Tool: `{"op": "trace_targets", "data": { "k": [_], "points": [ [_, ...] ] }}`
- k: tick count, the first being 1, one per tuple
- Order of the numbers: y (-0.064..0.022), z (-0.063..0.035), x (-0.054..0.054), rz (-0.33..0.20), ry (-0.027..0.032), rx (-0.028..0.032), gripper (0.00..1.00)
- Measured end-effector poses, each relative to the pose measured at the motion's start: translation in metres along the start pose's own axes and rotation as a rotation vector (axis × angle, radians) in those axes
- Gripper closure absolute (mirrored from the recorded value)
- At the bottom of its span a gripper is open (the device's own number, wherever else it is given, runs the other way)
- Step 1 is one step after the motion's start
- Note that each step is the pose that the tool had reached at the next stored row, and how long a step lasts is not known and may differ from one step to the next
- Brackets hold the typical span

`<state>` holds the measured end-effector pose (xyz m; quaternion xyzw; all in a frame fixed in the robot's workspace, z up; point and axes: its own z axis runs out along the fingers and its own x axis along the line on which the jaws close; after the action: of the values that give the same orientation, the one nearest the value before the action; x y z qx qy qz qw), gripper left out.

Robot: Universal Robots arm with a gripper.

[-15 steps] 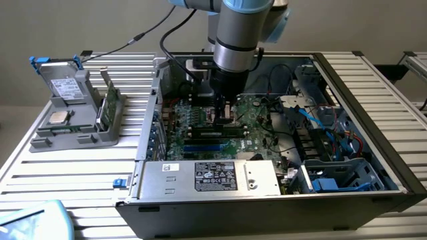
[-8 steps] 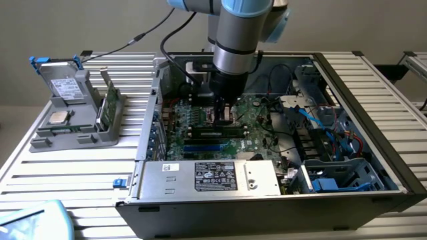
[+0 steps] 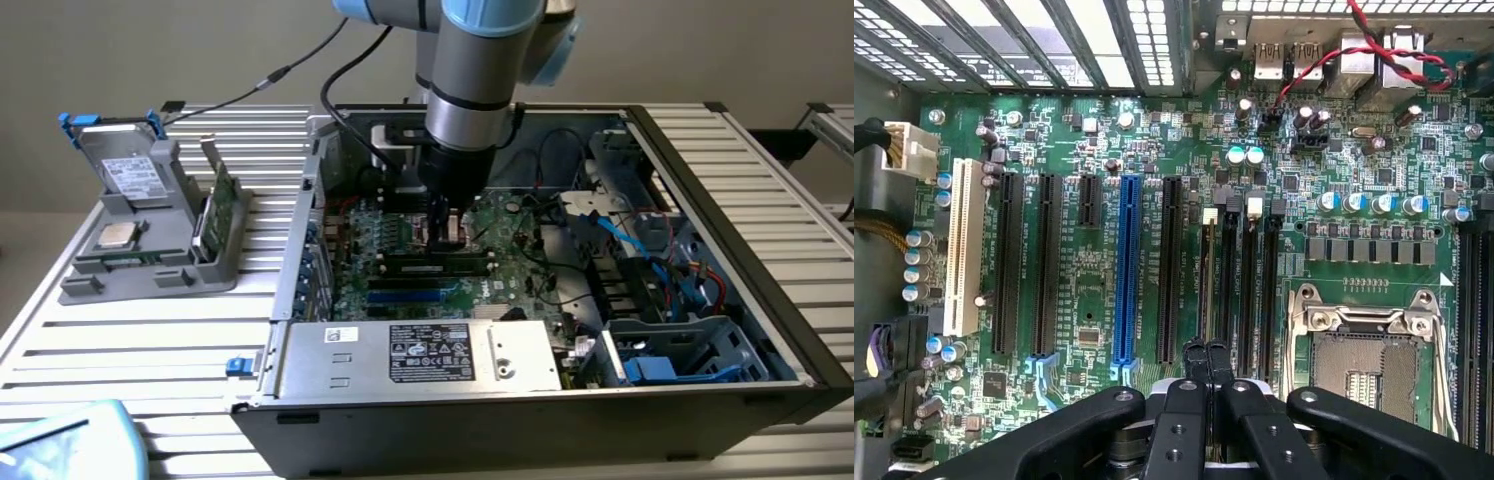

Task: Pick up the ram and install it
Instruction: 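Press down the ram until it locks into place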

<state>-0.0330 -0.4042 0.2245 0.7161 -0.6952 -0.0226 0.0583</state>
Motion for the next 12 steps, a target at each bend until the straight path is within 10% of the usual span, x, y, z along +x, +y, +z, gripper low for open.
{"op": "trace_targets", "data": {
  "k": [12],
  "points": [
    [-0.0028,-0.0251,0.002,0.000,-0.0005,-0.0052,0.89]
  ]
}}
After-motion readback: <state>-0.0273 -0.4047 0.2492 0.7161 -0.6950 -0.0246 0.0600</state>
